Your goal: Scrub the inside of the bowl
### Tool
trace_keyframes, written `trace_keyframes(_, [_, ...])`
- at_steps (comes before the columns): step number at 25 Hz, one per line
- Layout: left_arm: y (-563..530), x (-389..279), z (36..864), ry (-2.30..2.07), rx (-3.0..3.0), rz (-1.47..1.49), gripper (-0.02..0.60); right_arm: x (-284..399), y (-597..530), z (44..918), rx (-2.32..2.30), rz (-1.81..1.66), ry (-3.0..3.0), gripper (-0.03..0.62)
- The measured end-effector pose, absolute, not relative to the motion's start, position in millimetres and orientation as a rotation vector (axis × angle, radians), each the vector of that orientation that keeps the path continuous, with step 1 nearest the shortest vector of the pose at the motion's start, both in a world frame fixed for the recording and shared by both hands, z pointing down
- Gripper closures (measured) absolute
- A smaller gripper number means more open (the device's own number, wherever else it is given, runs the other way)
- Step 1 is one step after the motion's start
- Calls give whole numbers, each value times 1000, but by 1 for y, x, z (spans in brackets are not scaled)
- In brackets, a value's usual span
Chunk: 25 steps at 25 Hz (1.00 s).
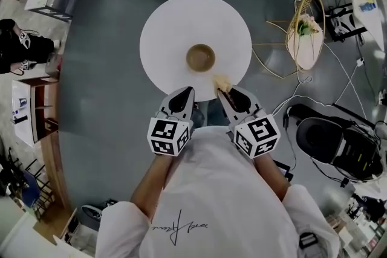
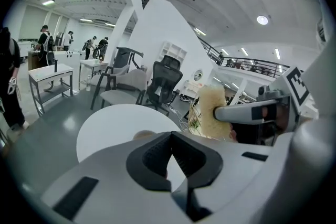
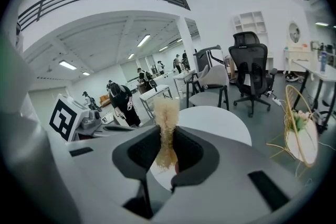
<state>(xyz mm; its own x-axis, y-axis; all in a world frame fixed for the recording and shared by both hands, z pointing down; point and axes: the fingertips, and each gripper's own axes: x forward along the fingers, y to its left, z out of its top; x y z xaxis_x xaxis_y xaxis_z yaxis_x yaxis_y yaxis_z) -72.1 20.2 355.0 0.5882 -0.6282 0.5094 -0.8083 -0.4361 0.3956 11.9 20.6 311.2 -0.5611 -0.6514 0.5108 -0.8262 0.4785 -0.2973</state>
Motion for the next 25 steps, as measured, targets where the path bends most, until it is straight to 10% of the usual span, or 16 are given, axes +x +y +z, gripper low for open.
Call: trace_keyframes(25, [-8, -85, 444, -1147, 1885, 383, 577, 16, -11, 374, 1081, 822, -2346, 508])
